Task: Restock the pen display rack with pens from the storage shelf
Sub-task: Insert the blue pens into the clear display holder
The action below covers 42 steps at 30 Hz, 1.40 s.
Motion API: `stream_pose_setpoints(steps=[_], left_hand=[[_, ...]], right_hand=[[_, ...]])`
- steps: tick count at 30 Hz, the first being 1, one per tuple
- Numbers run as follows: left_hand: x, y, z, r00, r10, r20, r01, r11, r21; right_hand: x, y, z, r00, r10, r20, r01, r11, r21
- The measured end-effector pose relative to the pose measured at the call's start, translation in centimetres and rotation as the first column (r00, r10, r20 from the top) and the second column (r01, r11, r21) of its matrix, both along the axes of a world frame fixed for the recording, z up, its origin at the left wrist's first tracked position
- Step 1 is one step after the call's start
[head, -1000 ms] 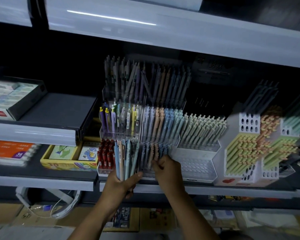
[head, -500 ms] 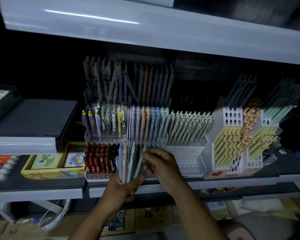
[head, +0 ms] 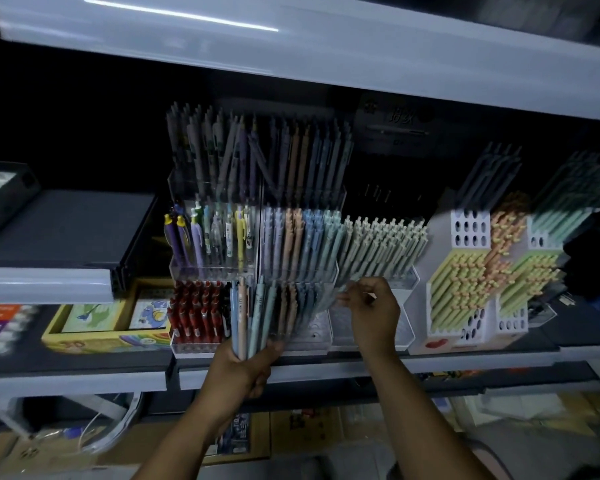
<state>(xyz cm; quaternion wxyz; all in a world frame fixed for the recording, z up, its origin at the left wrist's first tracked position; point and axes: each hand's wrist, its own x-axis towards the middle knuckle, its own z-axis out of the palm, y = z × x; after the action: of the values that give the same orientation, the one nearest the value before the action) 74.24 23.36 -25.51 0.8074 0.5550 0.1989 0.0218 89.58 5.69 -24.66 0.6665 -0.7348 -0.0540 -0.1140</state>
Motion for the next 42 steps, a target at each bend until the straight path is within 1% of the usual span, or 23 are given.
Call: stream_pose_setpoints(steps=[3,4,7,10,12,14,18,20,22,24,26,27,29,30,33,35,39,41,42], left_hand=[[-0.2,0.0,0.2,1.000,-0.008,0.008,0.008,1.000,-0.003],[-0.3,0.0,0.2,1.000,-0.009,0.009,0.009,1.000,-0.011],[-0.4,0.3,0.3,1.000,0.001,0.021,0.000,0.999,-0.042],[-0.5,0.6,0.4,0.999,-0.020,0.037,0.021,0.999,-0.045],[-0.6,0.6,0.6,0.998,-0.033,0.051,0.036,0.997,-0.069],[-0.8,0.5,0.9,0.998,-0.039,0.056,0.043,0.996,-0.078],[-0.9,0.5,1.3,0.998,-0.039,0.052,0.041,0.998,-0.044],[-1.0,0.4,1.4,0.999,-0.030,0.043,0.031,0.999,-0.035],[-0.9,0.4,1.3,0.999,-0.018,0.038,0.019,0.999,-0.030],[-0.9,0.3,1.3,0.999,-0.008,0.034,0.008,1.000,-0.016],[-0.8,0.2,1.2,0.999,0.001,0.040,-0.001,1.000,0.012],[-0.8,0.1,1.2,0.999,0.006,0.045,-0.007,1.000,0.026],[-0.7,0.0,1.2,0.998,0.014,0.054,-0.016,0.999,0.043],[-0.6,0.0,1.2,0.998,0.016,0.057,-0.018,0.999,0.050],[-0.4,-0.2,1.1,0.998,0.015,0.062,-0.020,0.997,0.071],[-0.4,-0.3,1.1,0.998,0.015,0.065,-0.021,0.996,0.092],[-0.5,-0.3,1.2,0.998,0.021,0.058,-0.028,0.992,0.120],[-0.5,-0.3,1.2,0.999,0.024,0.049,-0.029,0.993,0.115],[-0.5,-0.2,1.2,0.999,0.022,0.046,-0.027,0.994,0.108]], right_hand=[[1.2,0.2,-2.2,0.998,0.050,0.027,-0.042,0.972,-0.230],[1.5,0.3,-2.6,0.998,0.065,0.016,-0.058,0.960,-0.273],[2.0,0.7,-3.7,0.996,0.079,0.052,-0.055,0.931,-0.362],[2.0,1.1,-5.0,0.992,0.116,0.042,-0.084,0.883,-0.462],[1.9,1.4,-5.3,0.991,0.131,0.014,-0.111,0.883,-0.456],[2.1,1.7,-5.3,0.994,0.106,-0.023,-0.105,0.886,-0.451],[2.2,1.8,-4.6,0.994,0.098,-0.046,-0.108,0.883,-0.458],[2.2,1.6,-4.8,0.988,0.121,-0.095,-0.151,0.888,-0.434],[2.1,1.5,-5.0,0.980,0.101,-0.169,-0.162,0.904,-0.397],[1.3,1.6,-4.5,0.976,0.063,-0.210,-0.133,0.932,-0.338],[-0.2,2.1,-3.4,0.982,0.015,-0.188,-0.074,0.948,-0.309],[-0.9,2.4,-3.0,0.987,0.019,-0.162,-0.070,0.947,-0.312],[-2.2,3.1,-1.7,0.988,0.071,-0.139,-0.114,0.933,-0.341],[-2.8,3.6,-0.8,0.979,0.124,-0.160,-0.173,0.924,-0.341],[-4.8,4.9,1.9,0.905,0.369,-0.213,-0.415,0.877,-0.243],[-5.9,5.4,3.4,0.866,0.461,-0.196,-0.495,0.847,-0.194],[-6.8,6.3,4.4,0.865,0.485,-0.129,-0.502,0.839,-0.210],[-6.7,6.4,4.4,0.863,0.475,-0.172,-0.500,0.851,-0.159],[-6.7,6.4,4.5,0.851,0.481,-0.209,-0.509,0.854,-0.109]])
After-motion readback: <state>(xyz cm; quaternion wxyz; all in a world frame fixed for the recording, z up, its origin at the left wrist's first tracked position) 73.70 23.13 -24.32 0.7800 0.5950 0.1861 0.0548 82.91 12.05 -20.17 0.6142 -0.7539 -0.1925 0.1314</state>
